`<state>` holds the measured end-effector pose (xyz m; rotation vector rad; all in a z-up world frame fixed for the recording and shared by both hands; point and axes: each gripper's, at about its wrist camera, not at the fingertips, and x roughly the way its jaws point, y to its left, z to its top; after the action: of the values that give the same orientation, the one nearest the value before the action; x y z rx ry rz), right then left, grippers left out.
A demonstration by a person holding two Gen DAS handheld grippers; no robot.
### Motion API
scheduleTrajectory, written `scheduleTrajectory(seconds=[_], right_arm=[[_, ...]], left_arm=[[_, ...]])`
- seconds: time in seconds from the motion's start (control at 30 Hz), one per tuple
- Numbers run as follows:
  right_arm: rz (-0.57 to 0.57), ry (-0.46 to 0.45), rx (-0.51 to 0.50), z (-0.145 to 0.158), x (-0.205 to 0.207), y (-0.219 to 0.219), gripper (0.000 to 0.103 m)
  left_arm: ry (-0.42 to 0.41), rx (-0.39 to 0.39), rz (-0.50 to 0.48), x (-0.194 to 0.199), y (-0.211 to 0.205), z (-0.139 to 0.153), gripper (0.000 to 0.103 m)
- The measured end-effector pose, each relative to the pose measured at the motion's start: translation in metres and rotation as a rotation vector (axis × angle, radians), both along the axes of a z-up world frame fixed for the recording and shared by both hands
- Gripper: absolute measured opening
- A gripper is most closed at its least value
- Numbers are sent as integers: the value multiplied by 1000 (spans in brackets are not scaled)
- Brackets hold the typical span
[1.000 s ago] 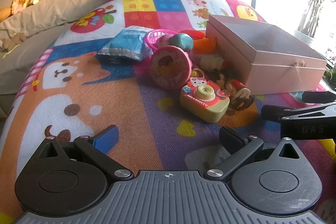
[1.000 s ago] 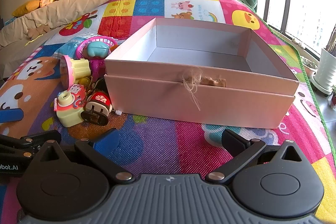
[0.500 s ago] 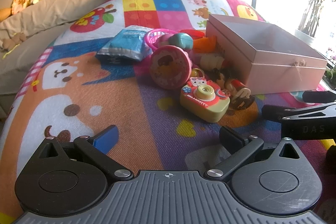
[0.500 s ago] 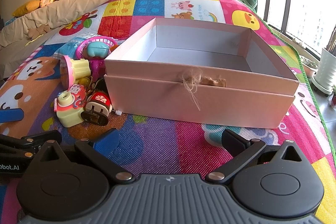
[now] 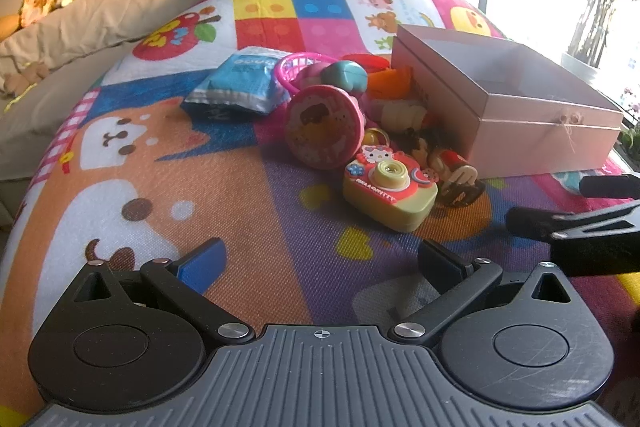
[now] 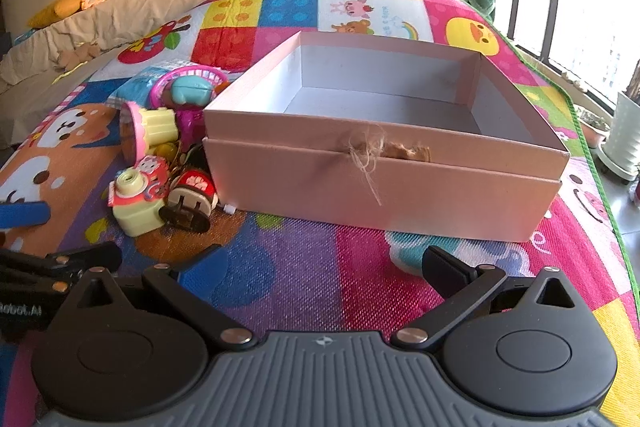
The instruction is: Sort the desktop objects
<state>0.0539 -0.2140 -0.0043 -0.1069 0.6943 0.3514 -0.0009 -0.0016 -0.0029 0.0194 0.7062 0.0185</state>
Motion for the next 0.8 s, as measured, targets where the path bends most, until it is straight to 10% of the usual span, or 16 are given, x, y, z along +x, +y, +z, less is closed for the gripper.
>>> scheduleTrajectory(seconds=[0.4, 0.8], right_arm=[[13, 61, -29, 5, -19, -10, 103], [19, 55, -27, 6, -21, -11, 103]], left_arm=[[56, -3, -20, 2, 0, 6, 103], [-109, -67, 32, -19, 12, 30, 103]])
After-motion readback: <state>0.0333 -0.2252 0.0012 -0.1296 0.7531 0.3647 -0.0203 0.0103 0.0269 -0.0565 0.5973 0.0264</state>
